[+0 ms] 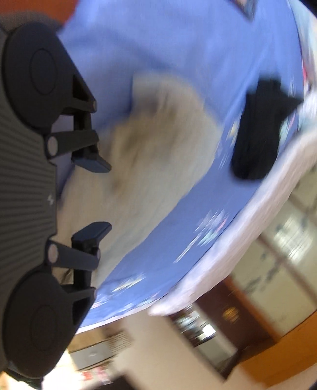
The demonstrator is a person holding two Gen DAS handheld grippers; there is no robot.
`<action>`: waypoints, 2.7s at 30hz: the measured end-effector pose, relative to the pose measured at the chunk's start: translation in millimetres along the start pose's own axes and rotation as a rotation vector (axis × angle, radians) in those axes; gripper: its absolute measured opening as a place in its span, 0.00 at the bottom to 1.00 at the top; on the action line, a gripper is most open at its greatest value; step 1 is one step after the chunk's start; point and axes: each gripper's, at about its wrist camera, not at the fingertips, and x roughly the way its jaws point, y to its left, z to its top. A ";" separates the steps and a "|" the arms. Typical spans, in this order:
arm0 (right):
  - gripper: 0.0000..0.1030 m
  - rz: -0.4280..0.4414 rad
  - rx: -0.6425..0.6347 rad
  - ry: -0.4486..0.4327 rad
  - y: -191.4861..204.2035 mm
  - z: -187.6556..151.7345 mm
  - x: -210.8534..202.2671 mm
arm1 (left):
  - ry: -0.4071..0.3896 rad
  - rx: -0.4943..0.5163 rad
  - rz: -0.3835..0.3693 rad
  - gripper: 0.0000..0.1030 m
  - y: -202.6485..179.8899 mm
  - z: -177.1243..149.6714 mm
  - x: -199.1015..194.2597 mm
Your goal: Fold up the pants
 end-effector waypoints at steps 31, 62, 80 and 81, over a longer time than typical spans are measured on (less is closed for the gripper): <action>0.49 -0.115 0.097 0.003 3.4 -6.2 -6.7 | -0.078 0.287 0.466 0.59 -18.9 0.0 -4.8; 0.51 -0.099 0.093 0.028 3.3 -13.2 -5.3 | -0.013 -0.613 -0.058 0.96 104.4 45.3 43.4; 0.51 0.062 -0.119 0.207 43.8 -0.9 99.2 | -0.089 0.045 -0.108 0.24 -47.8 68.0 23.9; 0.51 0.056 -0.113 0.228 45.5 3.1 99.7 | -0.087 0.085 -0.110 0.24 -61.1 64.6 26.6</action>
